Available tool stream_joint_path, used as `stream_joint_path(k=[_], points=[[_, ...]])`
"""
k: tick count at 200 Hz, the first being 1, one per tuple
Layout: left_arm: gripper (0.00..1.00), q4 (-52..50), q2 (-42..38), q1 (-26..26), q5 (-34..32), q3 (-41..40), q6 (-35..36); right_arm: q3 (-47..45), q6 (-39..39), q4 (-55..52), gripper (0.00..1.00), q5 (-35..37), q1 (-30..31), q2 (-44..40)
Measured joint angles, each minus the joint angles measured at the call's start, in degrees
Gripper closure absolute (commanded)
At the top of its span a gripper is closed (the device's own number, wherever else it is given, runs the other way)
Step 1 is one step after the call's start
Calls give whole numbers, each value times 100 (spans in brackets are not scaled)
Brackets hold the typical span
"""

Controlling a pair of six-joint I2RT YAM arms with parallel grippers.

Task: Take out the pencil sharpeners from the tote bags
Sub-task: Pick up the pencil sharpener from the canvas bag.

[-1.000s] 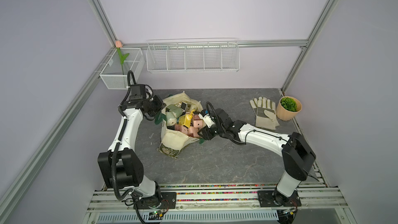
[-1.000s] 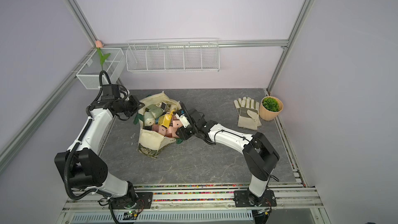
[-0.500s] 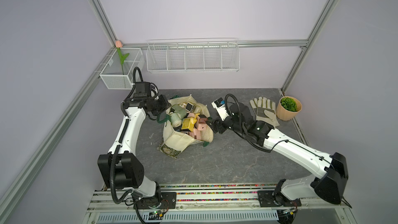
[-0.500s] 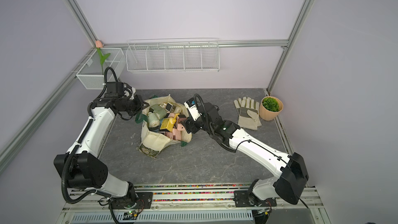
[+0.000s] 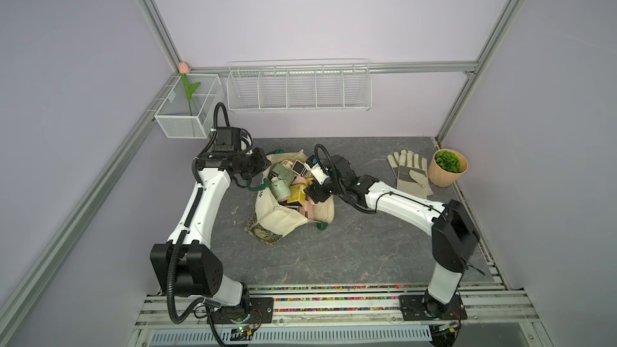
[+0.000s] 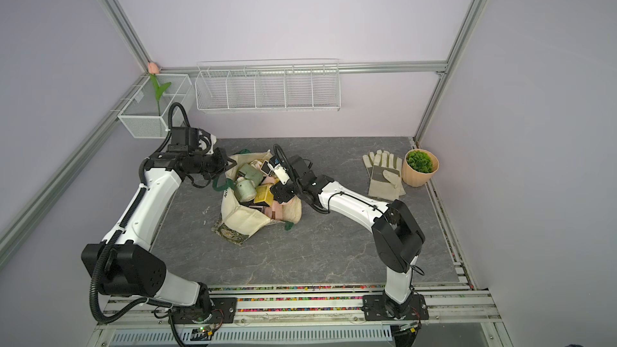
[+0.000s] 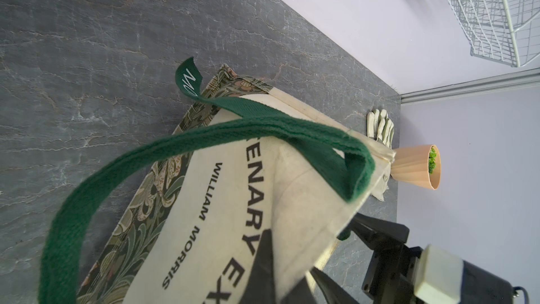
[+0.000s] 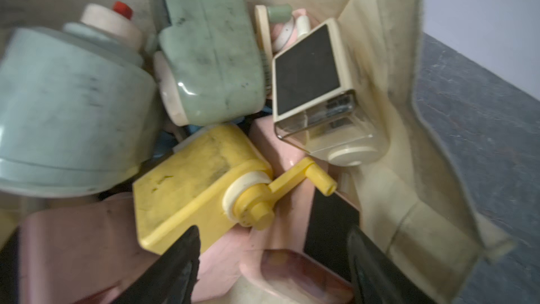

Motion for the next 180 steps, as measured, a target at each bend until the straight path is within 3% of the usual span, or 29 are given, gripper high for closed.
stream_joint_path(k=[61,104,136,180], points=[[100,136,-50,0,4,-116,-4,815,-1259,57,20,197,-140,608],[100,212,-96,0,2,-192,-4,1113,-1517,20,27,2,-144,837],[100,221,-107,0,2,-205,-4,1108,-1700,125,19,-186,-155,837],[100,243,-114,0,-31,-227,-2,1539,-1926,146,20,-184,-186,1207]])
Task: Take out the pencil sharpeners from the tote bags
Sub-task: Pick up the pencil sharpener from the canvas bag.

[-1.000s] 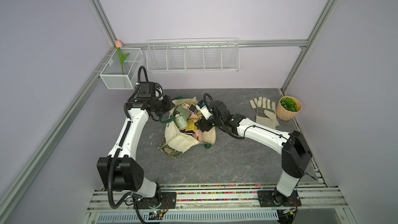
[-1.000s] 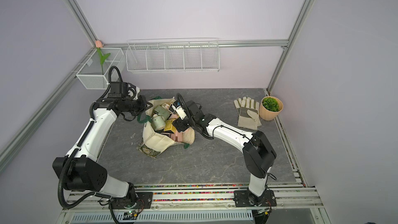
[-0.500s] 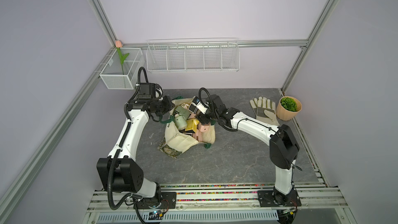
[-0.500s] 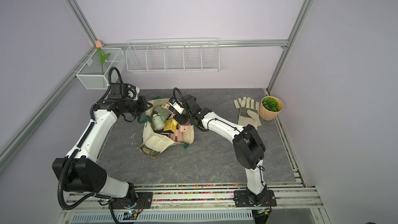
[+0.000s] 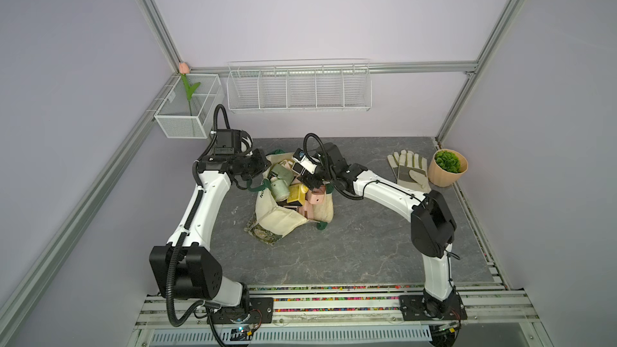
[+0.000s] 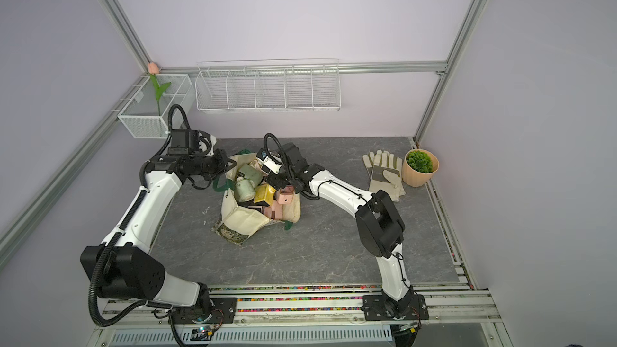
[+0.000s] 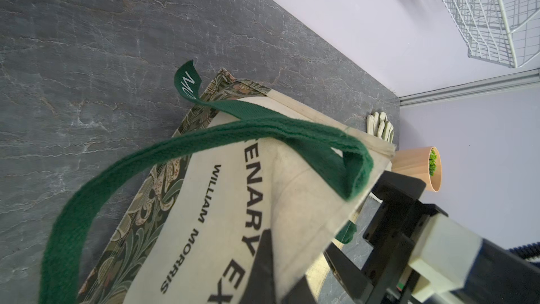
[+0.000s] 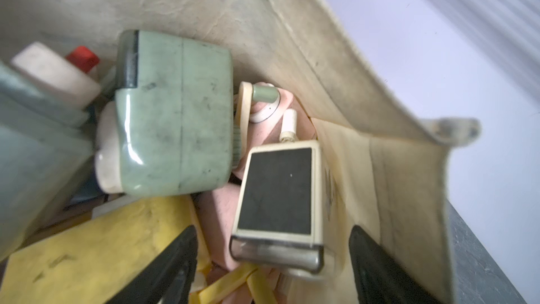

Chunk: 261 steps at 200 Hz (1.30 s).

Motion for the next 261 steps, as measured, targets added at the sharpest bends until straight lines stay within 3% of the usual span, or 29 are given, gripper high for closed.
stream_joint_path(k=[52,103,136,163,197,232,261], points=[[100,-7,-2,0,-37,0,2,839,-302,-153,31,168,0,767],[100,-9,-4,0,-76,0,2,1010,-455,-157,60,472,-9,879],[100,-11,-13,0,-76,-2,2,929,-461,-136,70,444,-4,811],[100,-26,-50,0,-92,-11,2,387,-393,-9,71,85,-48,345],[100,2,-129,0,-120,-83,2,-269,-76,46,71,-920,-98,-570],[100,20,-144,0,-122,-103,2,-439,321,188,71,-1805,-87,-1196],[100,28,-153,0,-140,-114,2,-444,614,269,70,-2114,-249,-1434]])
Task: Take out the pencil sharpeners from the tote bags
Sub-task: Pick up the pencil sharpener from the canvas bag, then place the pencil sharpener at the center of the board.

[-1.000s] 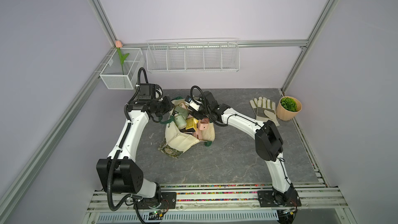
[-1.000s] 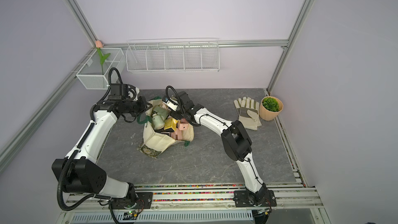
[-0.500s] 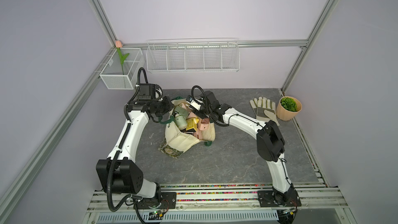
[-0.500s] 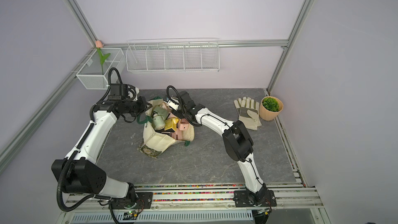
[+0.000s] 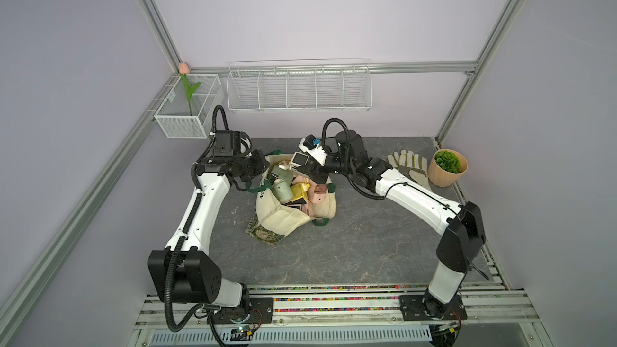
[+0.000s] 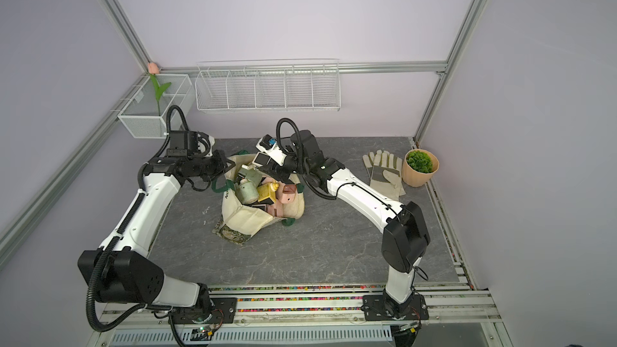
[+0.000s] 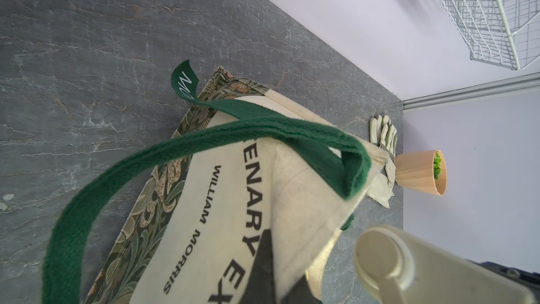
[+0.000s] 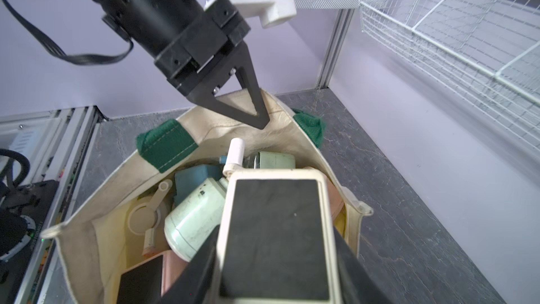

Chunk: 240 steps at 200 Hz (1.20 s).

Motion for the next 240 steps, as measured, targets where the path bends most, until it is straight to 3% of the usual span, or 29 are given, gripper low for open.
stream_joint_path(k=[59,134,240], points=[[100,55,-37,0,-24,-57,2,-144,861,177,70,-319,-903,-79],[100,55,-44,0,-44,-63,2,-247,1482,461,70,345,-1919,-120],[100,57,-57,0,-57,-74,7,479,1996,850,70,791,-1934,2114]])
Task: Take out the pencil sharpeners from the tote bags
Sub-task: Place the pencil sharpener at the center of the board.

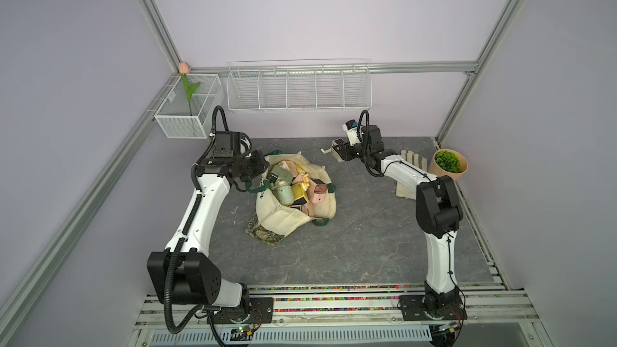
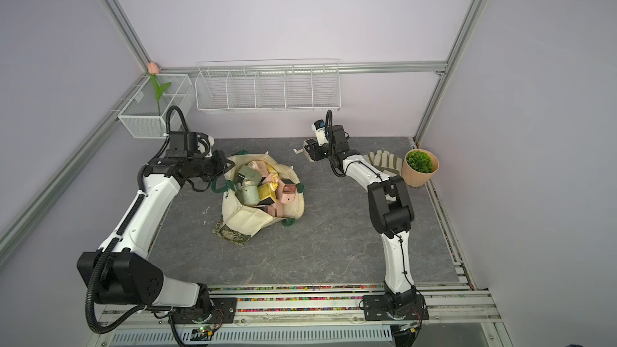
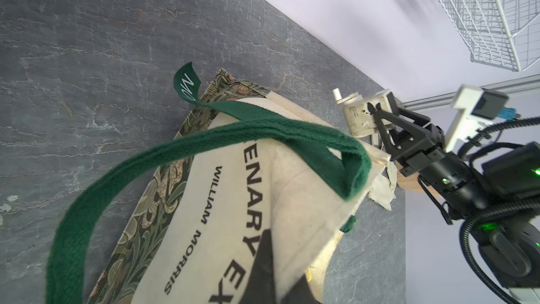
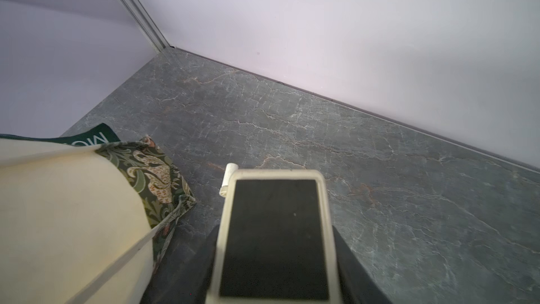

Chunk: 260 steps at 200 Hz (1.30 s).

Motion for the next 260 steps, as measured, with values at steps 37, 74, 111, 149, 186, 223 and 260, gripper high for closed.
stream_joint_path(k=[37,74,111,149,186,223,260], points=[[100,-2,0,0,-2,0,0,310,66,44,69,-13,92,474],[100,-2,-2,0,-9,0,20,586,105,52,66,-46,192,833],[100,0,-4,0,-9,-4,39,708,81,35,60,-24,271,1060],[100,2,-9,0,-11,-9,42,715,72,7,38,-26,291,1156],[100,2,-9,0,-22,-9,44,713,50,87,25,-24,291,1156],[100,0,-9,0,-26,-9,44,675,39,125,20,-4,284,1152],[100,2,-9,0,-26,-9,55,361,44,125,17,22,243,925]])
